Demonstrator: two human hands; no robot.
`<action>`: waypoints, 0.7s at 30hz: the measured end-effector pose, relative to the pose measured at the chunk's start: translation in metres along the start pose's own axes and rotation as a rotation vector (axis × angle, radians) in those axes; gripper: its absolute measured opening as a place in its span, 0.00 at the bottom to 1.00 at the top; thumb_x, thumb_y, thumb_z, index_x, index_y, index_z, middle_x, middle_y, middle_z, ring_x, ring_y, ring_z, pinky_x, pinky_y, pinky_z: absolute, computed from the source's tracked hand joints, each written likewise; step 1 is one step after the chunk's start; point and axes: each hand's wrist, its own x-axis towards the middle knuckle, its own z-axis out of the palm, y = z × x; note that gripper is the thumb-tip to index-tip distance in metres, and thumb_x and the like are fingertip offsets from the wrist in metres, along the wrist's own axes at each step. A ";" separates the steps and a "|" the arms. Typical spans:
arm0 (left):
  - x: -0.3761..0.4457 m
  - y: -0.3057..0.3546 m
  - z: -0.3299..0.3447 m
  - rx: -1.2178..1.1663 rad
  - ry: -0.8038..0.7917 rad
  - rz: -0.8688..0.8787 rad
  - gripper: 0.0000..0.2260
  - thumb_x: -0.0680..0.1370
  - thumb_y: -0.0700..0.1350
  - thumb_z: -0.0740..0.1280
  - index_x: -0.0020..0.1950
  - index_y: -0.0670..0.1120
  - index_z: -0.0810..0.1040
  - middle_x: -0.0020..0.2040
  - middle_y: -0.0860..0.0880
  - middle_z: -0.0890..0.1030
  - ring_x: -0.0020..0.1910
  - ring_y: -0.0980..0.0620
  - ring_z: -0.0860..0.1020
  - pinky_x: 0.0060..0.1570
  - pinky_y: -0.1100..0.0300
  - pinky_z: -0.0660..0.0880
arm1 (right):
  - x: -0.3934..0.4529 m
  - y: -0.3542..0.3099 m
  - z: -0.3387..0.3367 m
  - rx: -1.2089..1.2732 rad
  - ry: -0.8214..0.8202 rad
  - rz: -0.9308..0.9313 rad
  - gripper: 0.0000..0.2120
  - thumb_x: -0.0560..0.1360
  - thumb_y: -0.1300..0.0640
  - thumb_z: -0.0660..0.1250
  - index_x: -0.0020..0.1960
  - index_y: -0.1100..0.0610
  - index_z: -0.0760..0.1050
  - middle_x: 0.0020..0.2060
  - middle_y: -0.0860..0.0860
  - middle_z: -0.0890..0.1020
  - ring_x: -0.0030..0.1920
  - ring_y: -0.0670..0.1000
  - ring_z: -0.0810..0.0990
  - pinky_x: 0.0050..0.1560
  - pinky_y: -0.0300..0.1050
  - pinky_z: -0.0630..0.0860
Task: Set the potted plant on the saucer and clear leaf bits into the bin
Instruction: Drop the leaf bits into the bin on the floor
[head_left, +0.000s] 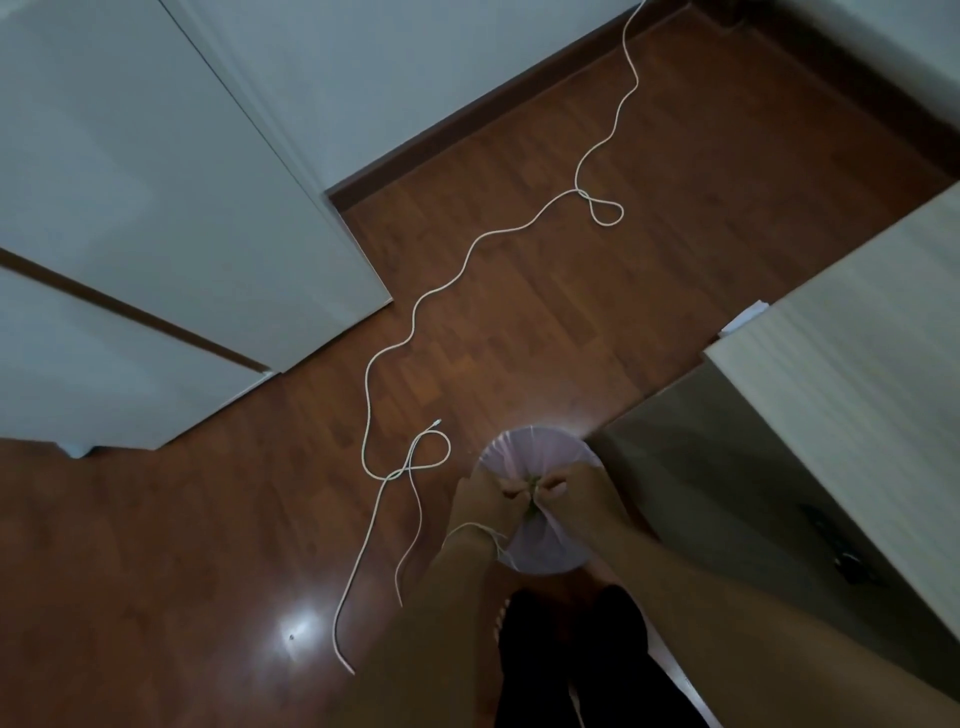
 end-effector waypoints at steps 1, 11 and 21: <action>-0.001 -0.001 0.000 0.023 -0.007 0.022 0.28 0.65 0.62 0.56 0.46 0.44 0.85 0.48 0.42 0.86 0.52 0.41 0.81 0.54 0.56 0.71 | -0.001 0.002 0.001 0.009 0.000 -0.015 0.06 0.73 0.53 0.68 0.39 0.50 0.81 0.39 0.50 0.84 0.42 0.52 0.81 0.46 0.47 0.78; -0.044 0.028 -0.091 -0.148 0.157 -0.041 0.11 0.72 0.48 0.69 0.49 0.46 0.85 0.48 0.45 0.86 0.51 0.48 0.83 0.49 0.65 0.73 | -0.049 -0.054 -0.081 0.074 0.148 -0.192 0.11 0.67 0.54 0.63 0.27 0.47 0.75 0.23 0.46 0.77 0.27 0.46 0.74 0.32 0.48 0.77; -0.103 0.130 -0.188 -0.164 0.274 0.182 0.09 0.71 0.43 0.72 0.50 0.46 0.85 0.48 0.46 0.87 0.48 0.52 0.83 0.47 0.71 0.71 | -0.134 -0.122 -0.197 0.002 0.441 -0.348 0.11 0.74 0.51 0.67 0.51 0.52 0.84 0.48 0.51 0.85 0.49 0.50 0.82 0.52 0.42 0.74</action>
